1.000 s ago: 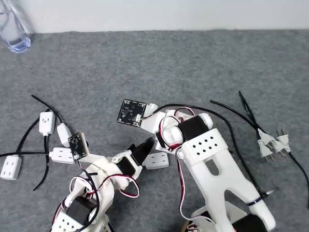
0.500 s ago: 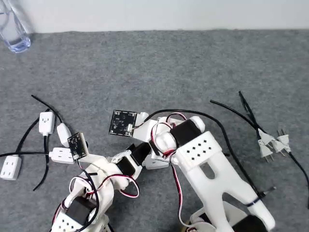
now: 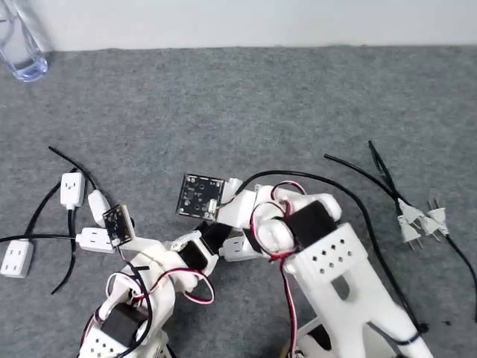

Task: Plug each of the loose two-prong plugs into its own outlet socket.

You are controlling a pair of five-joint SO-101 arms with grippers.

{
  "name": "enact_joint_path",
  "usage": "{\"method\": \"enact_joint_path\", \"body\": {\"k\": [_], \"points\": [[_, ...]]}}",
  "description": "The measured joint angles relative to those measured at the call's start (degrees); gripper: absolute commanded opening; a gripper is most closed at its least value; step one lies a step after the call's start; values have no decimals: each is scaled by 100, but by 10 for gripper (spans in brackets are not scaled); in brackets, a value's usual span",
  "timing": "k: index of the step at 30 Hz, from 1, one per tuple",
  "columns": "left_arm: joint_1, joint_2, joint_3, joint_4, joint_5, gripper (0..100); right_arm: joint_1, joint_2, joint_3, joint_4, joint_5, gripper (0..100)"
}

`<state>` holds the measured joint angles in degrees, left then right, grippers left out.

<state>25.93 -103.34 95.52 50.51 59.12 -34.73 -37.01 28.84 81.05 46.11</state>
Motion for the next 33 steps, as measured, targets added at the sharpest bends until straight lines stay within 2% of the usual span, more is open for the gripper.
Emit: {"method": "enact_joint_path", "body": {"k": [18,26,33], "points": [[0,0,0,0,0,228,88,-35,0,9,35,8],[9,0,0,9,0,228,1125,-35,457,-18,967,8],[9,0,9,9,0,227,2233,-35,1433,-862,1934,8]]}}
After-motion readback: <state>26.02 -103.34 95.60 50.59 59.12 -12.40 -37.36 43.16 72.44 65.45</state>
